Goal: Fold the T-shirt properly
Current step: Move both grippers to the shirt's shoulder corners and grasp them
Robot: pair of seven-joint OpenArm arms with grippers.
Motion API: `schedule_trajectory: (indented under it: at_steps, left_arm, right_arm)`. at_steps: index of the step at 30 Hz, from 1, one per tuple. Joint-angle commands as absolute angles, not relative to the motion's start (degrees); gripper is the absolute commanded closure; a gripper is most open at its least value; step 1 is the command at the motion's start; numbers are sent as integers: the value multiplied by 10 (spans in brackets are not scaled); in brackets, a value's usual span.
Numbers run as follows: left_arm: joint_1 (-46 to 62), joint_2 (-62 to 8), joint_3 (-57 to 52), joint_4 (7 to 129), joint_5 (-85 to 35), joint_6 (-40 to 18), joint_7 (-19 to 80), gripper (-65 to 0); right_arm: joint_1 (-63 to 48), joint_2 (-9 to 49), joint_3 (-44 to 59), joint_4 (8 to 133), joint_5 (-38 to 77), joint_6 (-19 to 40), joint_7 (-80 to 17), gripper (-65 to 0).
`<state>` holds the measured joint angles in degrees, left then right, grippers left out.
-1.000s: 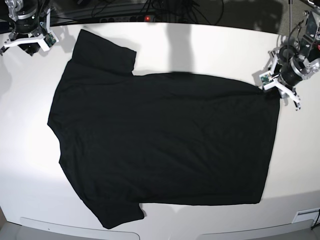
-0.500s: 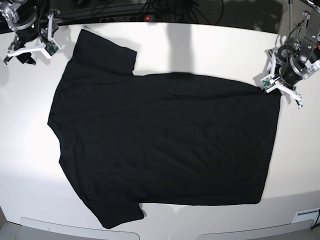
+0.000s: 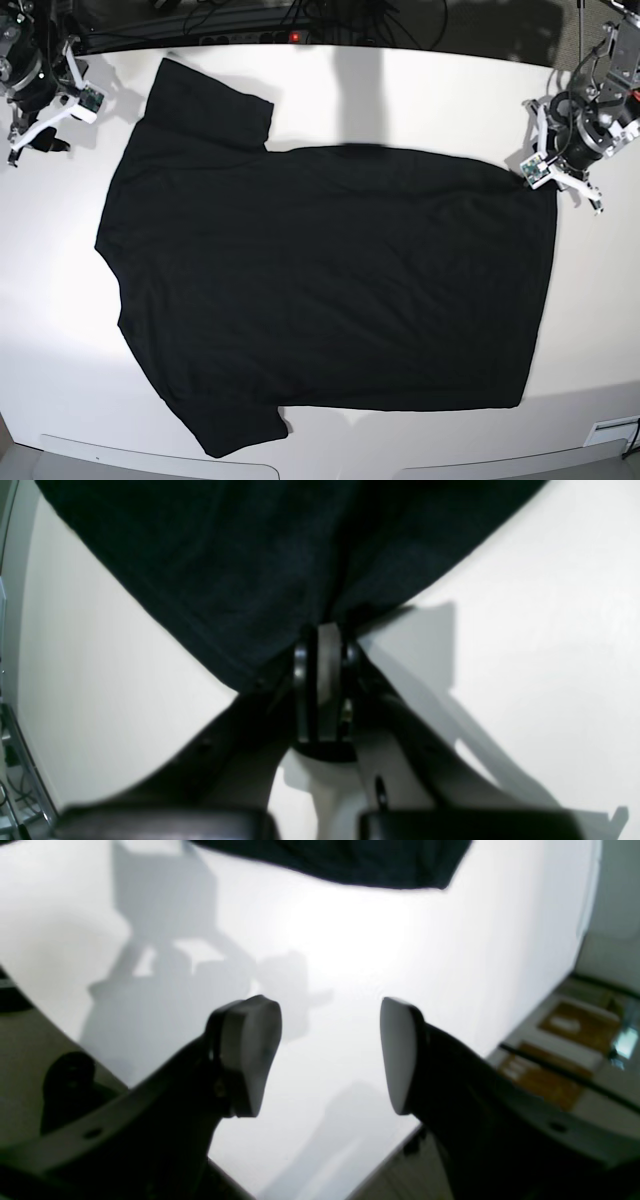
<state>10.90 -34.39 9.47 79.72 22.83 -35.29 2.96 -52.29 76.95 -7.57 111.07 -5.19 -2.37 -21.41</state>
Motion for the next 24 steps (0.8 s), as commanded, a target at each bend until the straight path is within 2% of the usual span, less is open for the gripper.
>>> schedule_trajectory:
  at_steps: [1, 7, 13, 16, 24]
  left_arm:
    - [112, -341, 99, 795, 235, -368, 47, 0]
    - [111, -335, 99, 795, 235, -358, 47, 0]
    - [111, -334, 99, 795, 235, -356, 47, 0]
    - [111, -334, 99, 796, 235, -356, 48, 0]
    - [111, -334, 99, 796, 235, -356, 48, 0]
  right_arm:
    - [-521, 779, -73, 1113, -55, -24, -199, -351]
    - [-521, 766, -73, 1099, -55, -21, -141, -351]
    - [-481, 697, -87, 1069, -55, -20, -89, -351]
    - [-432, 681, -139, 1044, -62, -16, -90, -351]
    - [-278, 684, -323, 985, -94, -16, -121, -351]
